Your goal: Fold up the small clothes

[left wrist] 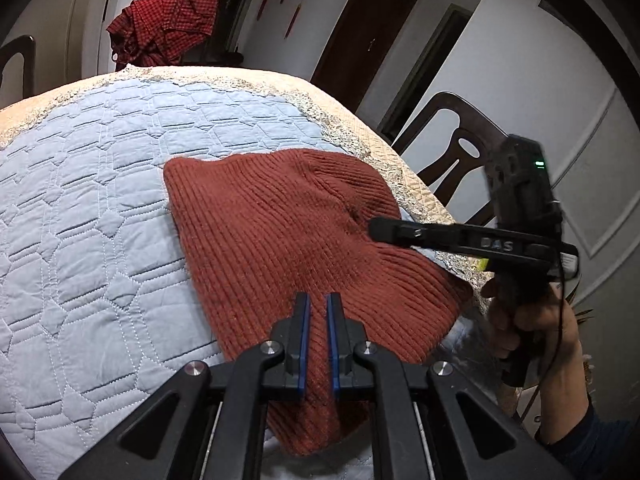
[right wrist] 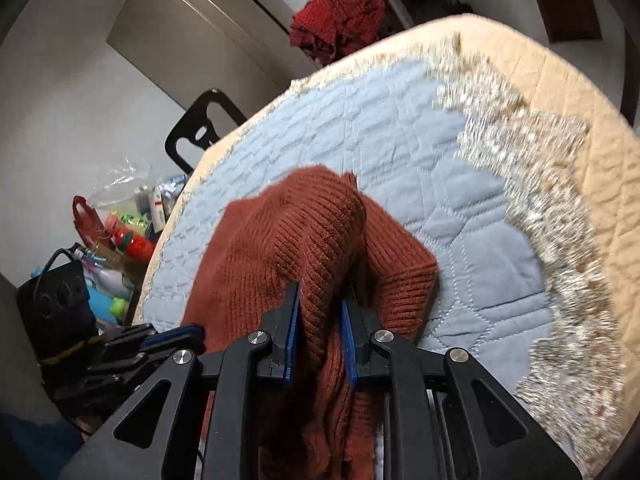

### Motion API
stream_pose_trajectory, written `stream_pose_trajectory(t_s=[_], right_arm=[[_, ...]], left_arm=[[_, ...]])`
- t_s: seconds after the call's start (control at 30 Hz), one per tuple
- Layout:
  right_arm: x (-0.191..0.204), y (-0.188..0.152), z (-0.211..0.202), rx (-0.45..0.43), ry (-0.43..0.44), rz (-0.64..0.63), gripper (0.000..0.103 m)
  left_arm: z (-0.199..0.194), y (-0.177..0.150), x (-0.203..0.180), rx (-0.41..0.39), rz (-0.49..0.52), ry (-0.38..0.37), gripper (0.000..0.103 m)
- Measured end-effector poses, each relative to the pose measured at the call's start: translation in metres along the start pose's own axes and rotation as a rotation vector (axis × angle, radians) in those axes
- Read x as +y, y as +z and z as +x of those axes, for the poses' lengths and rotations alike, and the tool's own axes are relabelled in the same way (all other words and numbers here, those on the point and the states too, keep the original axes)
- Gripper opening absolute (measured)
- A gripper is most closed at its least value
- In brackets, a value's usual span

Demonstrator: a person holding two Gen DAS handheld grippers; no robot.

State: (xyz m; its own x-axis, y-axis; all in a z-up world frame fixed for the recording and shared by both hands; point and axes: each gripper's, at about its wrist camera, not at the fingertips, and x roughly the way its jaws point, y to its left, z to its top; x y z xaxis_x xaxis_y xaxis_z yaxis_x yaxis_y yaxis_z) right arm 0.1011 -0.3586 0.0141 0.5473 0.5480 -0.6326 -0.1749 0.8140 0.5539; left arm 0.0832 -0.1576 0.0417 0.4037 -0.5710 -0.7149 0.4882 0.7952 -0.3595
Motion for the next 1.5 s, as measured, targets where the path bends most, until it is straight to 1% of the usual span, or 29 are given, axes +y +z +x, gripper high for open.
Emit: stream_pose_trajectory(t_s=[0.1,0.2,0.27,0.37,0.5,0.57,0.63,0.73,0.87,1.2,1.37,1.5], right_arm=[[0.025,-0.001,-0.019,-0.064,-0.05,-0.076,0.019],[0.047,-0.007,-0.036,-0.113,-0.025,-0.126,0.02],[0.058,-0.014,-0.041,-0.127,-0.024,-0.165,0.02],[0.07,-0.026,-0.034,-0.105,-0.066,-0.208,0.02],[0.07,-0.038,-0.02,-0.044,-0.11,-0.226,0.02],[0.072,-0.044,-0.019,-0.046,-0.138,-0.255,0.02],[0.071,-0.049,-0.018,-0.045,-0.152,-0.269,0.02],[0.063,-0.053,-0.012,-0.025,-0.178,-0.263,0.017],[0.057,-0.055,-0.012,-0.037,-0.167,-0.246,0.014],[0.056,-0.055,-0.012,-0.039,-0.16,-0.237,0.013],[0.063,-0.05,-0.013,-0.024,-0.192,-0.241,0.014],[0.078,-0.042,-0.013,-0.033,-0.249,-0.28,0.014]], left_arm=[[-0.001,0.002,-0.004,0.0,0.014,0.025,0.01],[-0.003,0.003,-0.007,-0.004,0.031,0.05,0.01],[-0.005,0.003,-0.01,-0.009,0.039,0.066,0.01],[-0.008,0.004,-0.013,-0.013,0.051,0.1,0.01],[-0.015,0.004,-0.018,-0.035,0.09,0.173,0.01],[-0.017,0.004,-0.02,-0.046,0.111,0.215,0.01],[-0.017,0.003,-0.02,-0.045,0.121,0.231,0.01],[-0.013,0.001,-0.018,-0.036,0.121,0.234,0.01],[-0.012,-0.001,-0.02,-0.039,0.129,0.241,0.01],[-0.01,-0.002,-0.02,-0.037,0.132,0.242,0.01],[-0.012,0.001,-0.018,-0.036,0.12,0.227,0.01],[-0.018,0.008,-0.013,-0.061,0.105,0.227,0.01]])
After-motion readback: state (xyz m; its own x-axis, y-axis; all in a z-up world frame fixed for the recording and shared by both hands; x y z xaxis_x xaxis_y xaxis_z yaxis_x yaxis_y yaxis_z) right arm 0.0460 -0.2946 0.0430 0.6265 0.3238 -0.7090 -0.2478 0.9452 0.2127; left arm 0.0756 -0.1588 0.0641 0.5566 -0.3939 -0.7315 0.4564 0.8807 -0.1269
